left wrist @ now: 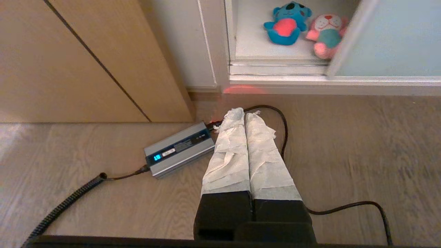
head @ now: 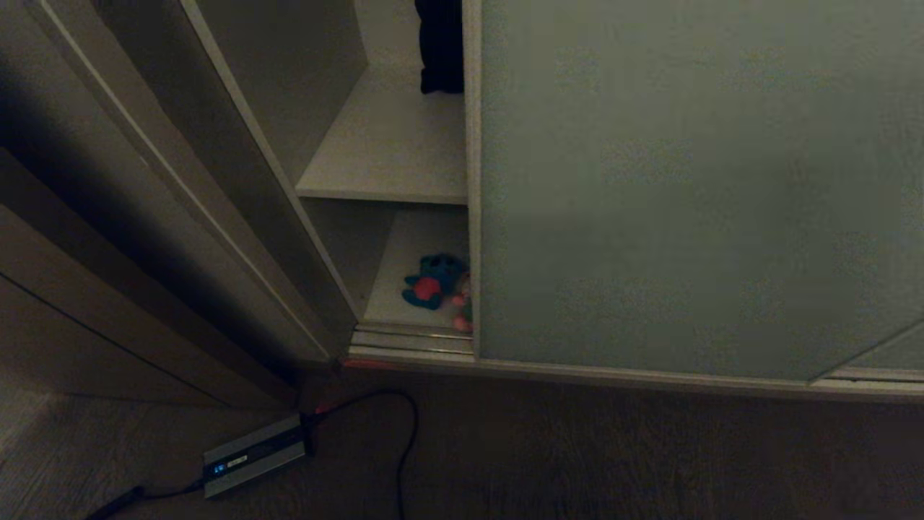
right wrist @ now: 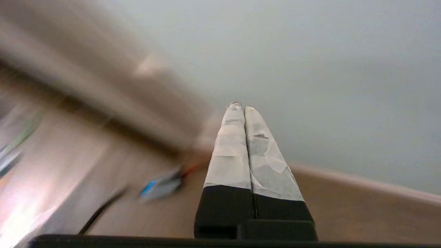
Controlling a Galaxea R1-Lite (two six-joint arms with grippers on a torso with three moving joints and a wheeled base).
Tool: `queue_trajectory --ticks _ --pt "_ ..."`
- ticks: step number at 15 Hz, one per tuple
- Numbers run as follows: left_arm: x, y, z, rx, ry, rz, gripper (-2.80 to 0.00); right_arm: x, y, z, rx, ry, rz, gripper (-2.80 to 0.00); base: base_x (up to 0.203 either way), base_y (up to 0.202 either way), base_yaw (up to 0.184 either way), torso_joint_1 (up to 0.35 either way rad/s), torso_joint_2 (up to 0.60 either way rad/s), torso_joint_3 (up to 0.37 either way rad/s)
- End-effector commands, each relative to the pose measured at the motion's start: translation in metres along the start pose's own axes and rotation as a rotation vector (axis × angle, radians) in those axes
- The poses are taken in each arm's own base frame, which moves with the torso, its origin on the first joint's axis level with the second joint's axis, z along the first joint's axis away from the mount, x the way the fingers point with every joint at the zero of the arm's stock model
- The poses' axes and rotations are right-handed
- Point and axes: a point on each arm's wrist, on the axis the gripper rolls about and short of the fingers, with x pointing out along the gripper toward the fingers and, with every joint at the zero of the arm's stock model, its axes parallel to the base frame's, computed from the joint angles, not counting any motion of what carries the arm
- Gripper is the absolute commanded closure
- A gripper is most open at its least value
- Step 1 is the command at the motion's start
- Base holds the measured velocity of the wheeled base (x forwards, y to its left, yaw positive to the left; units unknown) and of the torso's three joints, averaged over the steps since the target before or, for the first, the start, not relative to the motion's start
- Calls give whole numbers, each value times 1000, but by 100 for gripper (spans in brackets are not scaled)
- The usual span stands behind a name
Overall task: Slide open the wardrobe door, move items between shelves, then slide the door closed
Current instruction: Close the door
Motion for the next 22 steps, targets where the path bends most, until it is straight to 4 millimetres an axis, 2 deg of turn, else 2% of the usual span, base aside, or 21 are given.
queue_trajectory --ticks 1,3,6,9,11,14,18,21,22 --pt "0 0 0 0 1 -1 0 -22 -7 8 -32 -108 -168 0 0 0 0 0 0 0" --pt "0 0 0 0 1 -1 0 -25 -23 12 -50 -164 -366 0 0 0 0 0 0 0" --pt "0 0 0 0 1 -1 0 -24 -57 19 -53 -220 -659 0 0 0 0 0 0 0" --pt "0 0 0 0 3 -1 0 -29 -105 33 -53 -256 -924 0 0 0 0 0 0 0" --pt "0 0 0 0 1 -1 0 -32 -139 42 -42 -261 -1037 0 0 0 0 0 0 0" --pt "0 0 0 0 1 -1 0 -30 -192 56 -55 -275 -1104 0 0 0 0 0 0 0" --pt "0 0 0 0 2 0 0 -16 -253 72 -45 -259 -1102 0 0 0 0 0 0 0" --pt "0 0 0 0 2 0 0 -3 -286 86 -27 -258 -1016 0 0 0 0 0 0 0" --pt "0 0 0 0 1 -1 0 1 -289 87 3 -234 -941 0 0 0 0 0 0 0"
